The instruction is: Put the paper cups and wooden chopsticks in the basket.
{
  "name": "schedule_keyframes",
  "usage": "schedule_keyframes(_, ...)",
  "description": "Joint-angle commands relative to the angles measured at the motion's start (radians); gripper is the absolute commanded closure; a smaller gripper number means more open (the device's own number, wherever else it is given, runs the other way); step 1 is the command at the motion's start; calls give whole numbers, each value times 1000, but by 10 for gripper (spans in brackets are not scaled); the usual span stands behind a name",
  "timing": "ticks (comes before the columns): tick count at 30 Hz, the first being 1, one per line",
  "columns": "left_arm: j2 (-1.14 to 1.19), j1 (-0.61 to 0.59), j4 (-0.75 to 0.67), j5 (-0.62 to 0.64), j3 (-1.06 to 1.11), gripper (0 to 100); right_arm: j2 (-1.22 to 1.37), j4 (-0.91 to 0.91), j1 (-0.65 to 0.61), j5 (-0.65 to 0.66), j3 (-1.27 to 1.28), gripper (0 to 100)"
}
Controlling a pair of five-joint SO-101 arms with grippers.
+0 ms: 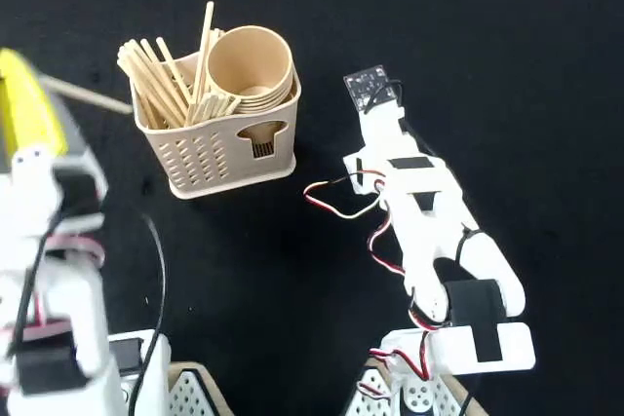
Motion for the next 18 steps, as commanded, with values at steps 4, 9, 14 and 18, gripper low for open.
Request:
schedule_keyframes(4,219,31,-123,74,48,971,-12,-8,-12,9,-10,987)
schedule_keyframes(9,282,33,-94,78,61,969,-12,-8,-14,9,-10,987)
schedule_keyframes(14,282,102,133,78,22,809,-12,-8,-14,9,-10,987)
schedule_keyframes(18,279,139,252,78,-38,797,-12,-8,-14,9,-10,987)
